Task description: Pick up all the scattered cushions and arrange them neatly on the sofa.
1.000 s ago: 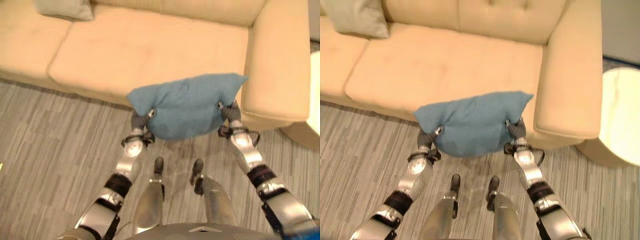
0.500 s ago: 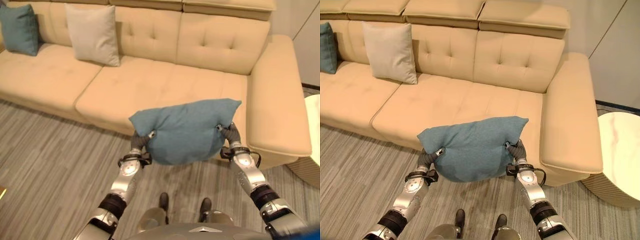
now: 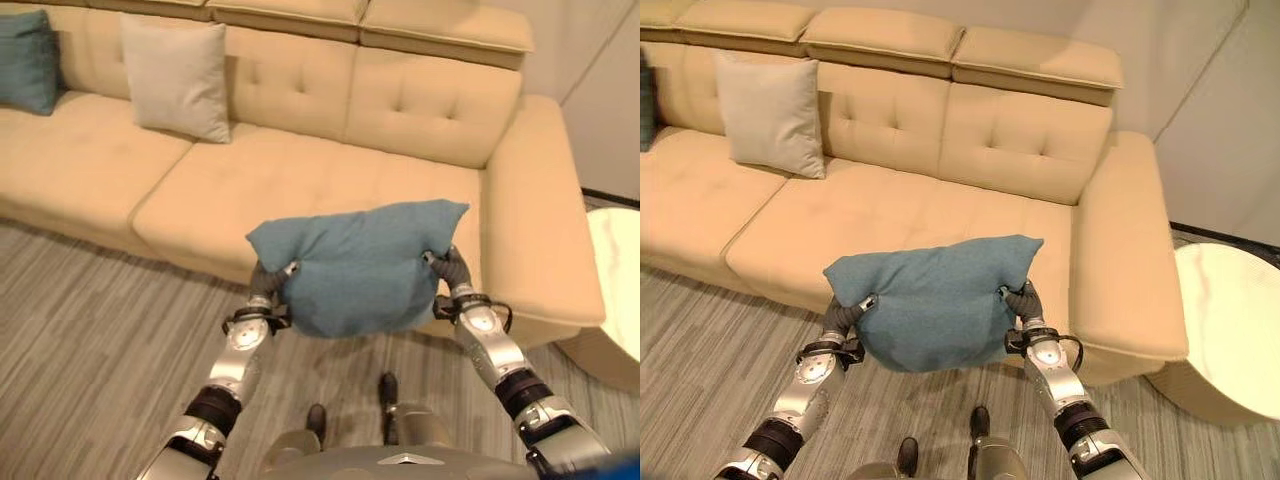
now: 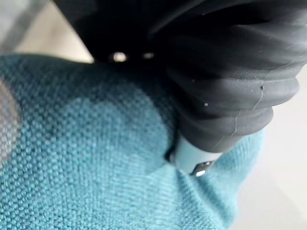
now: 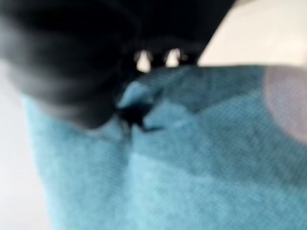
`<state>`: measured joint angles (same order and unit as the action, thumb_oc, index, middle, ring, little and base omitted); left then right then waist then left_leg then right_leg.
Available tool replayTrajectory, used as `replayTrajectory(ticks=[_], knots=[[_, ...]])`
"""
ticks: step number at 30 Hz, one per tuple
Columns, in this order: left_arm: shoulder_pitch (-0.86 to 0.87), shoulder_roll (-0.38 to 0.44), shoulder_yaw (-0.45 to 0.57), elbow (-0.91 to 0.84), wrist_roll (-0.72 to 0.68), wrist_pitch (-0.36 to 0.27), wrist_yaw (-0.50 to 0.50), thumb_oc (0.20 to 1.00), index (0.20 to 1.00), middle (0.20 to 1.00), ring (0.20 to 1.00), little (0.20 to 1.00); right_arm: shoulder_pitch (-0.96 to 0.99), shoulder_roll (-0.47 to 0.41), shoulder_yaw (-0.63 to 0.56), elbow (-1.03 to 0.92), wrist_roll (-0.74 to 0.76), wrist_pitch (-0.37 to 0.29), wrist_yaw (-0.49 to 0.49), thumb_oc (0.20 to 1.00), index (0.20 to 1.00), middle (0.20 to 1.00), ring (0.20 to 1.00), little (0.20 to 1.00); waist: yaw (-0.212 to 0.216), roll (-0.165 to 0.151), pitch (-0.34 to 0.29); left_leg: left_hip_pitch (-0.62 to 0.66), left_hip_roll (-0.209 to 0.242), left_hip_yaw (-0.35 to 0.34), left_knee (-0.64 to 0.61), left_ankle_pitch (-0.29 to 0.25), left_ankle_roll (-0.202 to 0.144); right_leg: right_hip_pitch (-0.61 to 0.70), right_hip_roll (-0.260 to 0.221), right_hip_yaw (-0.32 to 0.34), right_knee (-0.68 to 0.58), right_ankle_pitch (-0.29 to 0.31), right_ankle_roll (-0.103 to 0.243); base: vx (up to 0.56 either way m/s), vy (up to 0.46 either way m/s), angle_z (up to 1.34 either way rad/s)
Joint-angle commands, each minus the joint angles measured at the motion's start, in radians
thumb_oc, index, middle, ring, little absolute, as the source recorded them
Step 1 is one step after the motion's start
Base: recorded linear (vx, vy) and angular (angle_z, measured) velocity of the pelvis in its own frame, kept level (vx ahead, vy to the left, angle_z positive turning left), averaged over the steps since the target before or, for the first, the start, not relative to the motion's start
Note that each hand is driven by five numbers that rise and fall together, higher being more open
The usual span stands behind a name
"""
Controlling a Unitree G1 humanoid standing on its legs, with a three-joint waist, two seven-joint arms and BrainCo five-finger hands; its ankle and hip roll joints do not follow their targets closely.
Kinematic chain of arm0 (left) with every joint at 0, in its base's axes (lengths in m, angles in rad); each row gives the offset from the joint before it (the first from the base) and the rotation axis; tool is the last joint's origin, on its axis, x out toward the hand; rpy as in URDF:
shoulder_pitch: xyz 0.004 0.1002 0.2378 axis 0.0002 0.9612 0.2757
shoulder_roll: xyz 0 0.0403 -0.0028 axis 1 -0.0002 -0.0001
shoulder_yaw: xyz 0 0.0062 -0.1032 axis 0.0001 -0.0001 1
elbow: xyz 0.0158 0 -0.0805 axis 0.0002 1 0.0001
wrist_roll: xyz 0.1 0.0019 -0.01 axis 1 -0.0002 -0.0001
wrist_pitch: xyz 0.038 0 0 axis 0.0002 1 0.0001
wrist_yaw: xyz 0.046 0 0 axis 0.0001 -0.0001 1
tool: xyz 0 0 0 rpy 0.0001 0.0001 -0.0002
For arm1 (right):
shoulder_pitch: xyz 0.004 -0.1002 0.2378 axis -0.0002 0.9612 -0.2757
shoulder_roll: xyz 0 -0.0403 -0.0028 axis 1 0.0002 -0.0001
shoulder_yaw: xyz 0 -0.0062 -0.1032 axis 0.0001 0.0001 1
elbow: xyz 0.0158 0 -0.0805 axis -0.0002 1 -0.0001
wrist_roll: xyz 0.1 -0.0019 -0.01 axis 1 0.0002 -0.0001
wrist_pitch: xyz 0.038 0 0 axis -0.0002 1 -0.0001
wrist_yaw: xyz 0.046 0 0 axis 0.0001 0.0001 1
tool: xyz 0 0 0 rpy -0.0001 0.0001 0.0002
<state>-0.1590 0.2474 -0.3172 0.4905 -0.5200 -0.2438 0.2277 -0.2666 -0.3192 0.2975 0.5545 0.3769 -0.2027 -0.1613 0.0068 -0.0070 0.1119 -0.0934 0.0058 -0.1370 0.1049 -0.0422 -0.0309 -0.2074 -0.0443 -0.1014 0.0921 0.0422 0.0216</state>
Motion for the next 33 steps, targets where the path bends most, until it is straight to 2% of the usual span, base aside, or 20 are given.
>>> replayTrajectory(ticks=[1,3,6,7,8,11,15,16,19,22,23,24,26,27,28,31,32,33], knots=[[-0.117,-0.024,-0.052,-0.090,0.022,-0.090,-0.070,0.200,0.200,0.200,0.200,0.200,-0.049,0.039,-0.016,-0.159,-0.001,-0.105,0.015,0.200,0.200,0.200,0.200,0.200,-0.023,-0.050,-0.026,-0.089,-0.007,0.086,0.327,-0.021,-0.068,0.109,-0.018,-0.008,-0.036,-0.056,0.059,0.11,-0.101,0.68],[-0.115,-0.025,-0.054,-0.087,0.023,-0.083,-0.073,0.200,0.200,0.200,0.200,0.200,-0.045,0.040,-0.017,-0.154,0.006,-0.101,0.018,0.200,0.200,0.200,0.200,0.200,-0.023,-0.053,-0.028,-0.119,0.021,0.123,0.357,-0.035,-0.053,0.139,-0.016,-0.022,-0.051,-0.071,0.048,0.13,-0.067,0.44],[-0.121,-0.019,-0.059,-0.092,0.032,-0.073,-0.073,0.200,0.200,0.200,0.200,0.200,-0.046,0.042,-0.021,-0.148,0.011,-0.099,0.017,0.200,0.200,0.200,0.200,0.200,-0.011,-0.071,-0.038,-0.135,0.017,0.143,0.257,-0.091,-0.026,0.170,-0.015,-0.024,-0.065,-0.089,0.053,0.18,-0.005,0.21],[-0.123,-0.015,-0.063,-0.096,0.037,-0.069,-0.073,0.200,0.200,0.200,0.200,0.200,-0.045,0.041,-0.023,-0.146,0.009,-0.100,0.017,0.200,0.200,0.200,0.200,0.200,-0.006,-0.072,-0.041,-0.148,0.011,0.142,0.206,-0.074,-0.027,0.177,-0.010,-0.026,-0.066,-0.094,0.055,0.28,0.116,0.17],[-0.128,-0.005,-0.058,-0.109,0.039,-0.066,-0.065,0.200,0.200,0.200,0.200,0.200,-0.052,0.043,-0.026,-0.135,0.010,-0.098,0.013,0.200,0.200,0.200,0.200,0.200,0.021,-0.069,-0.035,-0.201,-0.013,0.123,0.125,0.001,-0.041,0.211,0.011,-0.016,-0.061,-0.121,0.051,0.22,0.107,0.03],[-0.116,-0.001,-0.051,-0.121,0.035,-0.068,-0.069,0.200,0.200,0.200,0.200,0.200,-0.053,0.051,-0.024,-0.131,0.010,-0.093,0.014,0.200,0.200,0.200,0.200,0.200,0.035,-0.069,-0.039,-0.205,-0.021,0.107,0.125,0.007,-0.045,0.224,0.013,-0.004,-0.044,-0.135,0.052,0.17,0.133,-0.18],[-0.072,0.017,-0.043,-0.145,0.047,-0.056,-0.086,0.200,0.200,0.200,0.200,0.200,-0.033,0.072,-0.028,-0.139,-0.009,-0.087,0.029,0.200,0.200,0.200,0.200,0.200,0.041,-0.071,-0.059,-0.127,-0.033,0.106,0.108,-0.033,-0.013,0.222,-0.010,0.003,0.056,-0.148,0.081,0.21,0.199,-0.50],[-0.061,0.023,-0.041,-0.148,0.050,-0.054,-0.091,0.200,0.200,0.200,0.200,0.200,-0.030,0.077,-0.027,-0.140,-0.015,-0.086,0.035,0.200,0.200,0.200,0.200,0.200,0.046,-0.072,-0.058,-0.112,-0.034,0.114,0.111,-0.047,-0.001,0.208,-0.020,0.006,0.107,-0.146,0.091,0.15,0.198,-0.42],[-0.054,0.043,-0.032,-0.164,0.055,-0.051,-0.090,0.200,0.200,0.200,0.200,0.200,-0.040,0.086,-0.023,-0.145,-0.030,-0.076,0.050,0.200,0.200,0.200,0.200,0.200,0.044,-0.072,-0.032,-0.078,-0.038,0.127,0.133,-0.075,0.034,0.124,-0.045,0.022,0.311,-0.049,0.144,0.09,0.192,-0.22],[-0.060,0.051,-0.029,-0.162,0.069,-0.053,-0.088,0.200,0.200,0.200,0.200,0.200,-0.051,0.093,-0.019,-0.140,-0.035,-0.081,0.052,0.200,0.200,0.200,0.200,0.200,0.043,-0.061,-0.024,-0.058,-0.031,0.130,0.126,-0.084,0.050,0.070,-0.050,0.009,0.391,-0.023,0.162,0.08,0.133,0.03],[-0.067,0.048,-0.023,-0.159,0.072,-0.057,-0.088,0.200,0.200,0.200,0.200,0.200,-0.064,0.092,-0.018,-0.130,-0.042,-0.077,0.055,0.200,0.200,0.200,0.200,0.200,0.039,-0.051,-0.029,-0.012,-0.042,0.134,0.105,-0.102,0.062,0.042,-0.065,-0.024,0.357,-0.037,0.143,0.18,0.187,-0.10],[-0.068,0.048,-0.023,-0.159,0.072,-0.057,-0.088,0.200,0.200,0.200,0.200,0.200,-0.065,0.092,-0.018,-0.129,-0.042,-0.077,0.055,0.200,0.200,0.200,0.200,0.200,0.038,-0.051,-0.028,-0.010,-0.042,0.133,0.104,-0.103,0.062,0.044,-0.065,-0.024,0.357,-0.038,0.143,0.23,0.145,-0.25],[-0.079,0.046,-0.024,-0.147,0.067,-0.059,-0.086,0.200,0.200,0.200,0.200,0.200,-0.085,0.086,-0.009,-0.115,-0.036,-0.075,0.058,0.200,0.200,0.200,0.200,0.200,0.036,-0.052,-0.037,0.020,-0.049,0.144,0.081,-0.116,0.062,0.033,-0.075,-0.065,0.246,-0.066,0.126,0.17,0.028,-0.22],[-0.082,0.045,-0.025,-0.145,0.064,-0.061,-0.087,0.200,0.200,0.200,0.200,0.200,-0.093,0.084,-0.007,-0.111,-0.034,-0.075,0.059,0.200,0.200,0.200,0.200,0.200,0.036,-0.052,-0.036,0.030,-0.049,0.148,0.075,-0.121,0.060,0.032,-0.082,-0.089,0.191,-0.064,0.123,0.23,-0.004,-0.13],[-0.085,0.044,-0.019,-0.139,0.056,-0.066,-0.092,0.200,0.200,0.200,0.200,0.200,-0.113,0.083,0.003,-0.100,-0.029,-0.076,0.062,0.200,0.200,0.200,0.200,0.200,0.037,-0.051,-0.037,0.056,-0.051,0.157,0.056,-0.128,0.055,0.004,-0.093,-0.126,0.095,-0.036,0.126,0.24,-0.025,-0.23],[-0.086,0.044,-0.014,-0.136,0.052,-0.073,-0.094,0.200,0.200,0.200,0.200,0.200,-0.122,0.083,0.007,-0.091,-0.032,-0.073,0.065,0.200,0.200,0.200,0.200,0.200,0.031,-0.048,-0.031,0.075,-0.053,0.150,0.048,-0.134,0.047,-0.010,-0.092,-0.139,0.042,-0.020,0.133,0.16,-0.037,-0.28],[-0.086,0.042,-0.017,-0.135,0.049,-0.076,-0.101,0.200,0.200,0.200,0.200,0.200,-0.120,0.082,0.006,-0.092,-0.030,-0.072,0.064,0.200,0.200,0.200,0.200,0.200,0.030,-0.056,-0.033,0.080,-0.062,0.142,0.054,-0.143,0.044,0.011,-0.088,-0.133,-0.004,-0.015,0.139,0.21,-0.078,-0.06],[-0.078,0.032,-0.022,-0.139,0.056,-0.070,-0.100,0.200,0.200,0.200,0.200,0.200,-0.101,0.078,0.001,-0.102,-0.033,-0.073,0.062,0.200,0.200,0.200,0.200,0.200,0.024,-0.062,-0.040,0.092,-0.069,0.139,0.065,-0.161,0.032,0.044,-0.073,-0.109,-0.020,-0.007,0.125,0.37,-0.140,0.15]])
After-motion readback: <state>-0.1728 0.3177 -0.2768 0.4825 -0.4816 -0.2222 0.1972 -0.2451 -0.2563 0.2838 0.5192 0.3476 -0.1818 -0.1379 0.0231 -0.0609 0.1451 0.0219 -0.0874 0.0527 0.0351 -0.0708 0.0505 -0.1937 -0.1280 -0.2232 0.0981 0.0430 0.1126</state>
